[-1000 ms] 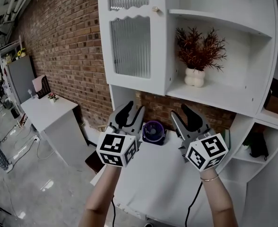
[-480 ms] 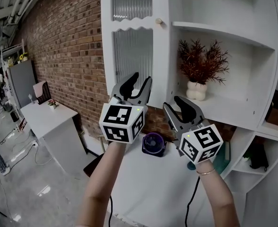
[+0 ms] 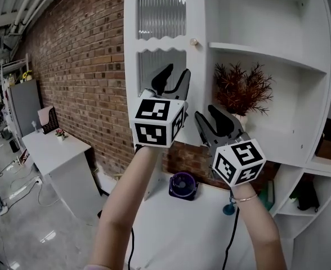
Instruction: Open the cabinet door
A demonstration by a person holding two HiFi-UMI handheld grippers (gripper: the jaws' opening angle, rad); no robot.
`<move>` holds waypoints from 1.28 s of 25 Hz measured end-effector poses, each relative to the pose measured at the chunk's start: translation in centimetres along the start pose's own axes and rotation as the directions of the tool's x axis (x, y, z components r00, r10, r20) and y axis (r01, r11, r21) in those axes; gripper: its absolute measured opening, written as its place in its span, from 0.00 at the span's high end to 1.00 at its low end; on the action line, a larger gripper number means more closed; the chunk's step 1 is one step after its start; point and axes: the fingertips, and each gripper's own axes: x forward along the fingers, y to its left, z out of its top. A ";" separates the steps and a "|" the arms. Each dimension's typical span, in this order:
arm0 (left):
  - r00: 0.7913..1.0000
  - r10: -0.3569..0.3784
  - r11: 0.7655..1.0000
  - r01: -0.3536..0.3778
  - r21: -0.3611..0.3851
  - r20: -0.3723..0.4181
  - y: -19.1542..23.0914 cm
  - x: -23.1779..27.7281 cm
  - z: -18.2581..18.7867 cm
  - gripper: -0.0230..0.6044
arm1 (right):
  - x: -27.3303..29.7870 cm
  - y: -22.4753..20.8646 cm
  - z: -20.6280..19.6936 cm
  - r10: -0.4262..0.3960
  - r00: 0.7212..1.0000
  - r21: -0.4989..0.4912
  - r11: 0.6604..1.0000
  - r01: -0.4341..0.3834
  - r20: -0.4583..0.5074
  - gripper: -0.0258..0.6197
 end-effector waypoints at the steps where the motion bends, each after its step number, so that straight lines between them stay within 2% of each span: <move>1: 1.000 0.000 1.000 0.000 0.008 0.006 0.1 0.7 0.4 0.73 | 0.3 -0.3 -0.1 -0.006 1.000 -0.003 1.000 0.006 -0.003 0.71; 9: 1.000 -0.011 0.995 0.009 0.100 0.019 0.1 6.0 2.4 0.72 | 2.2 -1.9 0.0 -0.044 0.999 -0.043 0.998 0.044 -0.004 0.71; 16: 1.000 -0.025 0.992 0.024 0.127 0.007 -0.3 8.3 3.0 0.72 | 2.6 -2.2 -0.3 -0.061 0.998 -0.047 0.997 0.061 0.000 0.71; 20: 1.000 -0.023 0.987 0.023 0.157 -0.004 -0.5 9.1 3.0 0.76 | 2.7 -2.3 -0.8 -0.070 0.997 -0.045 0.997 0.069 -0.012 0.71; 24: 1.000 -0.011 0.987 0.010 0.159 0.006 -0.4 9.3 2.9 0.78 | 2.7 -2.5 -1.3 -0.086 0.996 -0.038 0.996 0.085 -0.026 0.71; 25: 1.000 -0.003 0.988 0.001 0.152 0.010 -0.3 9.3 3.0 0.83 | 2.7 -2.5 -1.4 -0.089 0.996 -0.037 0.995 0.087 -0.030 0.71; 26: 1.000 0.003 0.990 -0.004 0.144 0.013 -0.1 9.2 3.0 0.84 | 2.7 -2.5 -1.4 -0.090 0.995 -0.035 0.995 0.089 -0.034 0.71; 32: 1.000 -0.004 0.992 0.003 0.125 0.008 0.1 8.8 3.2 0.84 | 2.5 -2.3 -1.6 -0.097 0.994 -0.034 0.995 0.095 -0.053 0.71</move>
